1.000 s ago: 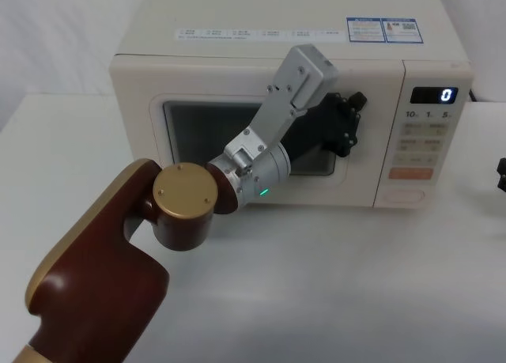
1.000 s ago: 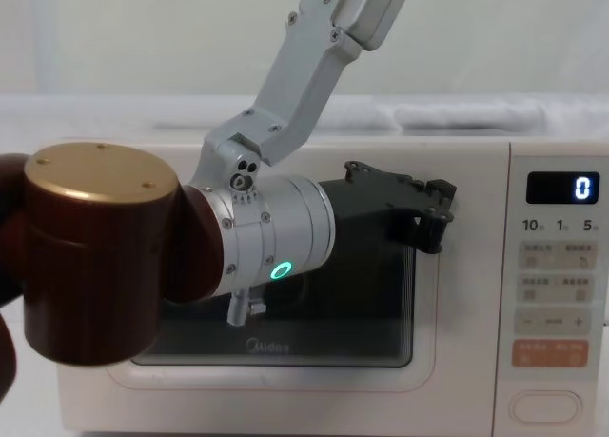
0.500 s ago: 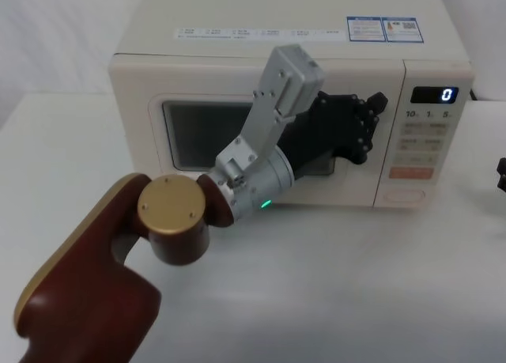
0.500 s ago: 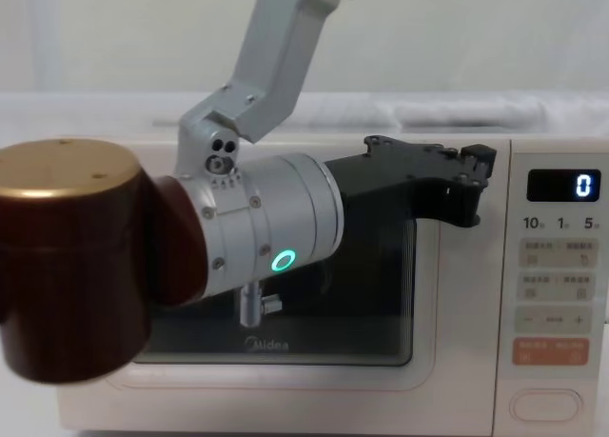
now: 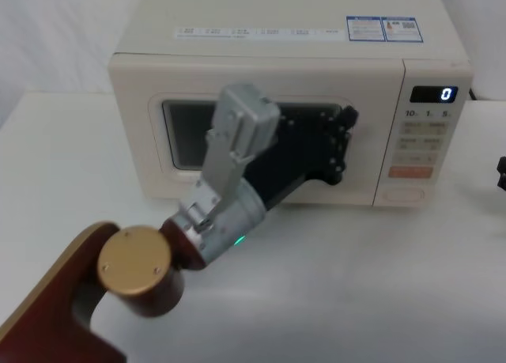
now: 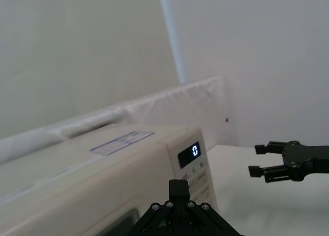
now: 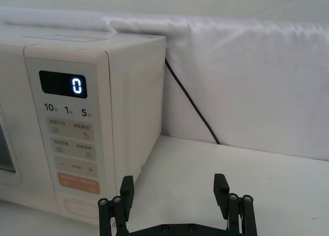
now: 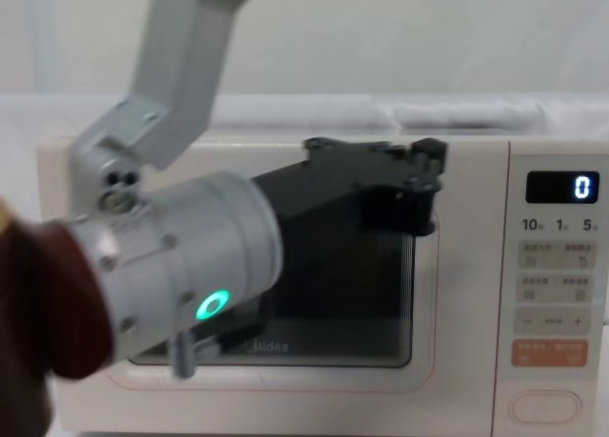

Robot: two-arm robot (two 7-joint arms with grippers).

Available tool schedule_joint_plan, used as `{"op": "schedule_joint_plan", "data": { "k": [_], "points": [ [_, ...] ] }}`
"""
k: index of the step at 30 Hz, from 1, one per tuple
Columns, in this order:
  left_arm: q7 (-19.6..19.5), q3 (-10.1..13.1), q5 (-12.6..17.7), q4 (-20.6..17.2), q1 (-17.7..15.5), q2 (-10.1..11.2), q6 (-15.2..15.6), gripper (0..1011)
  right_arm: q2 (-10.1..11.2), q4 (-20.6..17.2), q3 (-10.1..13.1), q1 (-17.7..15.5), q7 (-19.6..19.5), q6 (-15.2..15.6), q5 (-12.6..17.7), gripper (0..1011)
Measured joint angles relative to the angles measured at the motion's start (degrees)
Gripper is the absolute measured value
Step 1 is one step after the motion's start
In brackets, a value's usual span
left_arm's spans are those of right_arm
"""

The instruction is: Press the button to open the microwave door with one hand; close the microwave door with the other hand.

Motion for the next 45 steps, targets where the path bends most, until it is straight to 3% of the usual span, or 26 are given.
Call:
{"op": "schedule_joint_plan", "data": {
  "k": [13,26,38,45],
  "points": [
    [5.3,-5.2,2.5,-6.1,9.4,1.9,-1.2,0,0.0,0.0,0.0,0.0,0.0,0.0,0.0,1002],
    [12.7,-15.0,3.0,-8.4,19.6,0.8,-1.1,0,0.0,0.0,0.0,0.0,0.0,0.0,0.0,1002],
    [14.8,-23.2,-1.5,-5.9,23.2,-2.6,-2.6,0,0.0,0.0,0.0,0.0,0.0,0.0,0.0,1002],
    [14.9,-25.4,-2.2,-4.2,23.8,-3.7,-3.0,0,0.0,0.0,0.0,0.0,0.0,0.0,0.0,1002]
  ]
}}
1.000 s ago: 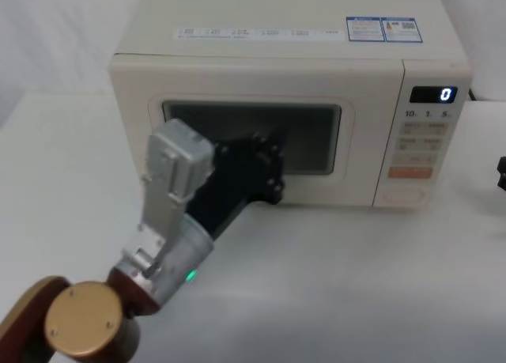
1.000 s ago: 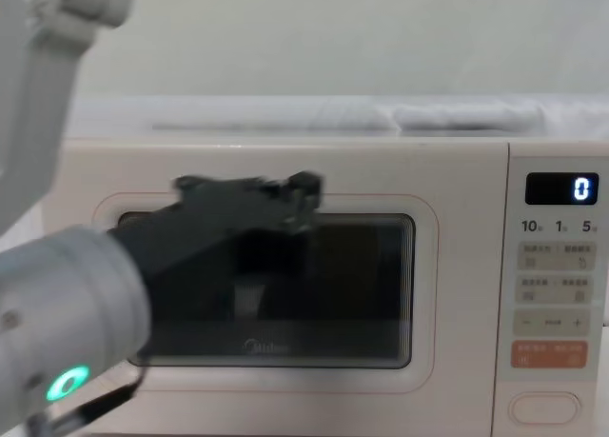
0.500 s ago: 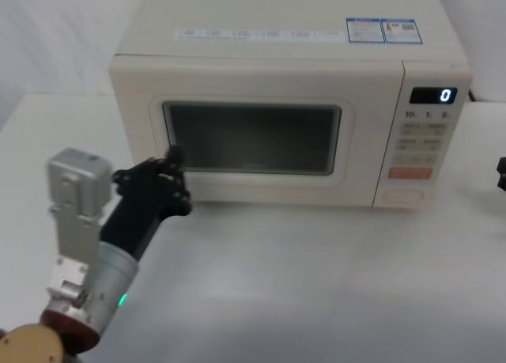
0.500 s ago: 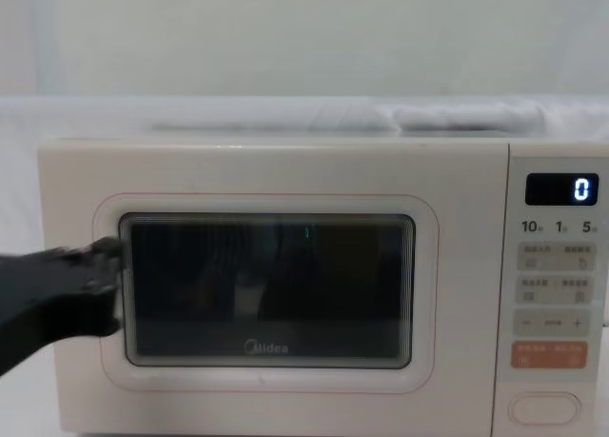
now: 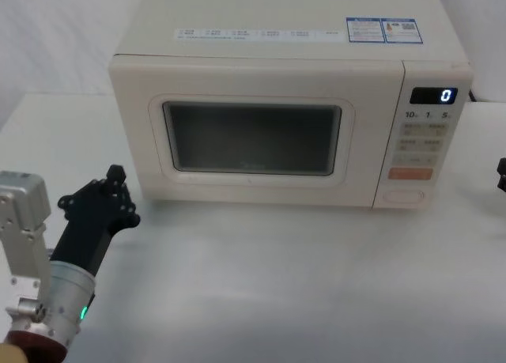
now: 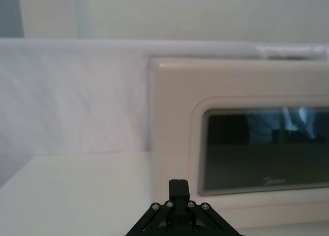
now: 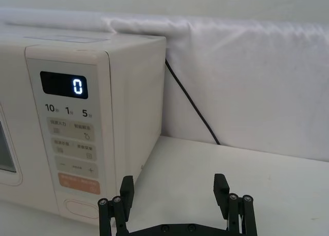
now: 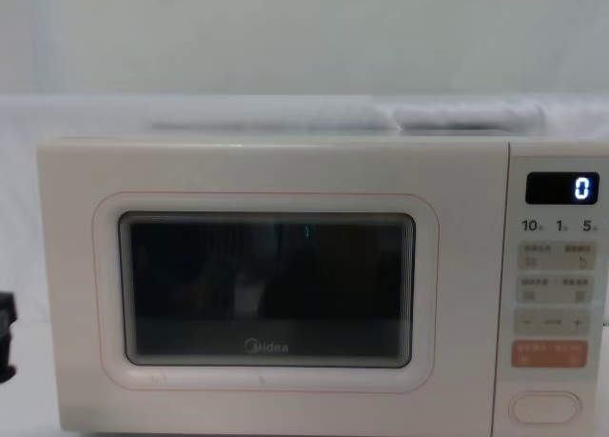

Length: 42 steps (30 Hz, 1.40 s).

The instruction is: Press the button to open the microwave door with one hand; close the microwave door with the other hand.

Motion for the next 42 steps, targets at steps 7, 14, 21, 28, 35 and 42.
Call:
{"op": "schedule_joint_plan", "data": {
  "k": [7,14,21,28,35,42],
  "points": [
    [-0.3,-1.7,0.2,2.4,0.4,-1.0,-0.1,0,0.0,0.0,0.0,0.0,0.0,0.0,0.0,1002],
    [-1.3,-2.6,0.4,4.3,-0.1,-1.8,0.0,0,0.0,0.0,0.0,0.0,0.0,0.0,0.0,1002],
    [-1.8,-2.9,0.5,5.9,-1.2,-2.8,1.3,0,0.0,0.0,0.0,0.0,0.0,0.0,0.0,1002],
    [-0.9,-2.6,1.7,6.4,-1.6,-3.6,3.1,0,0.0,0.0,0.0,0.0,0.0,0.0,0.0,1002],
    [-1.0,-2.6,1.6,6.4,-1.6,-3.6,3.0,0,0.0,0.0,0.0,0.0,0.0,0.0,0.0,1002],
    [-1.1,-2.6,1.5,6.4,-1.6,-3.5,2.9,129,0.0,0.0,0.0,0.0,0.0,0.0,0.0,1002]
  ]
}}
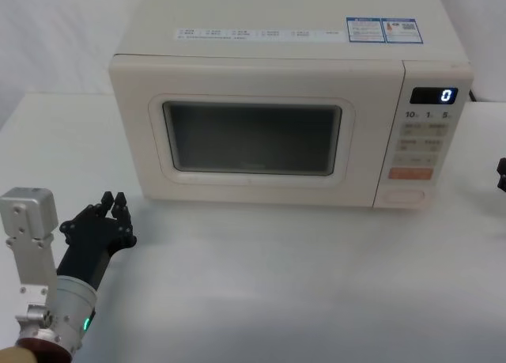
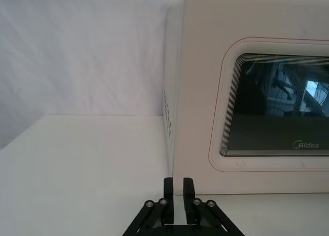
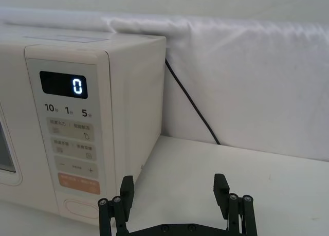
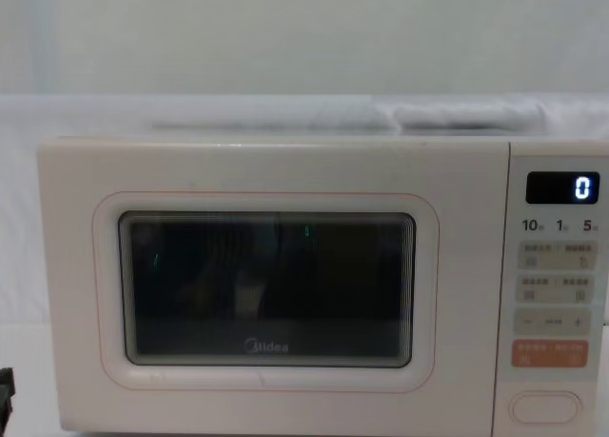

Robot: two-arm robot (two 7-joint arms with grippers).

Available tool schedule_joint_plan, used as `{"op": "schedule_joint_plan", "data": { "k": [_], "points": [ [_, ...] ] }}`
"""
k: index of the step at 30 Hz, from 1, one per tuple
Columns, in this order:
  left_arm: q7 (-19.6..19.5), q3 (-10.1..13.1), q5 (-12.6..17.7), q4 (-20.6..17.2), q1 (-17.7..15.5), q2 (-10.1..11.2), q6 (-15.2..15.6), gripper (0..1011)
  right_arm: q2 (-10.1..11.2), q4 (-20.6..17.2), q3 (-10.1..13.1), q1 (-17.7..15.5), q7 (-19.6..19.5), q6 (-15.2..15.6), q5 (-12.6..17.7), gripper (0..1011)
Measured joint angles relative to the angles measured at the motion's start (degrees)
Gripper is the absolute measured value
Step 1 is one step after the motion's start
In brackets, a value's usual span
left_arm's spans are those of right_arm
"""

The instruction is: Press the button to open the microwave door with one hand; close the microwave door with the other hand.

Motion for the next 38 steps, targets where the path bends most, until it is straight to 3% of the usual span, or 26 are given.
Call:
{"op": "schedule_joint_plan", "data": {
  "k": [3,6,13,15,28,38],
  "points": [
    [0.0,0.0,0.0,0.0,0.0,0.0,0.0,178,0.0,0.0,0.0,0.0,0.0,0.0,0.0,1002],
    [-0.1,0.0,-0.1,0.0,0.0,0.0,-0.1,312,0.0,0.0,0.0,0.0,0.0,0.0,0.0,1002],
    [-0.1,0.0,-0.1,0.0,0.0,0.1,-0.2,500,0.0,0.0,0.0,0.0,0.0,0.0,0.0,1002],
    [-0.1,0.0,-0.1,0.0,0.0,0.1,-0.2,603,0.0,0.0,0.0,0.0,0.0,0.0,0.0,1002],
    [-0.2,0.0,-0.2,-0.1,0.0,0.1,-0.2,981,0.0,0.0,0.0,0.0,0.0,0.0,0.0,1002],
    [-0.2,0.0,-0.2,-0.1,0.0,0.1,-0.2,1001,0.0,0.0,0.0,0.0,0.0,0.0,0.0,1002]
  ]
}}
